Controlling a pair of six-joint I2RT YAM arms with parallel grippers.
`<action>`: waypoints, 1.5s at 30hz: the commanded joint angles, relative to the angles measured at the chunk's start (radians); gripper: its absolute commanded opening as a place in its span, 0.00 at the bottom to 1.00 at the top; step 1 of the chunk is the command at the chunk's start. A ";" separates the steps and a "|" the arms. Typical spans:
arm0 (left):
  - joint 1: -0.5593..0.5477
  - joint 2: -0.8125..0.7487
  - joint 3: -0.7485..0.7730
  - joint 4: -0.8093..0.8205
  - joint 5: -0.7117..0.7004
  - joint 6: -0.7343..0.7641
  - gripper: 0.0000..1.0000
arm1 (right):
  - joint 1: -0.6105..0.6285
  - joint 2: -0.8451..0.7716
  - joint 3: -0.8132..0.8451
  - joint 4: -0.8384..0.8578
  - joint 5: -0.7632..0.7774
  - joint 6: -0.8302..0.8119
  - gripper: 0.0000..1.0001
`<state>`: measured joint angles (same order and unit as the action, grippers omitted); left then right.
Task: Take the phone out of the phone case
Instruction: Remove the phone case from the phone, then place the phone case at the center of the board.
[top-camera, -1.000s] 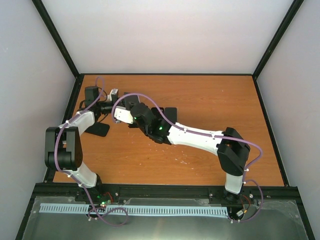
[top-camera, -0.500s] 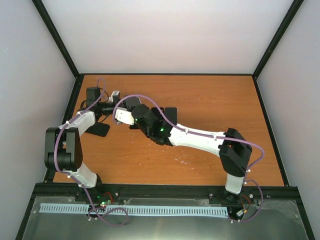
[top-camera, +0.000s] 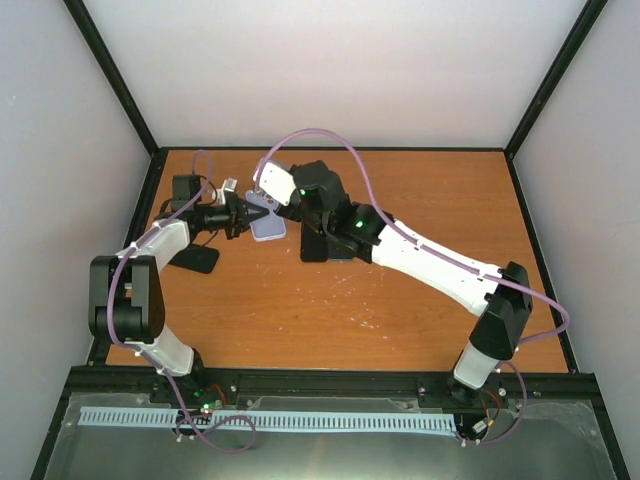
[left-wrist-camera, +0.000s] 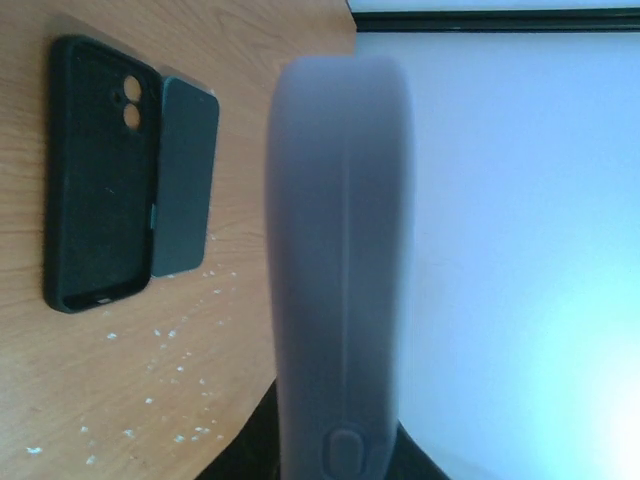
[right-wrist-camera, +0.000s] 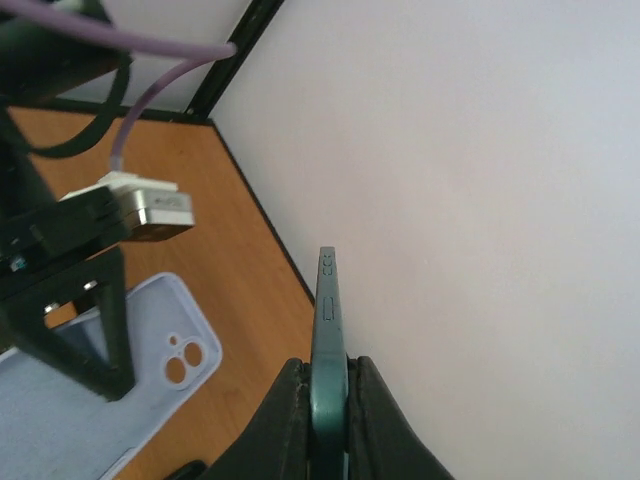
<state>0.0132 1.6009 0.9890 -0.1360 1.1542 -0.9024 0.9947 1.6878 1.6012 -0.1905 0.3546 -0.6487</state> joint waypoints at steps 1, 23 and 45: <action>0.005 -0.031 0.066 -0.089 -0.082 0.175 0.01 | -0.033 -0.039 0.049 -0.017 -0.026 0.049 0.03; 0.001 0.202 0.191 -0.347 -0.228 0.705 0.01 | -0.397 -0.256 -0.214 -0.152 -0.281 0.233 0.03; -0.116 0.492 0.343 -0.327 -0.265 0.661 0.01 | -0.444 -0.238 -0.228 -0.161 -0.323 0.257 0.03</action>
<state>-0.0971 2.0674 1.2846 -0.4873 0.8745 -0.2264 0.5568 1.4612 1.3605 -0.3897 0.0433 -0.4034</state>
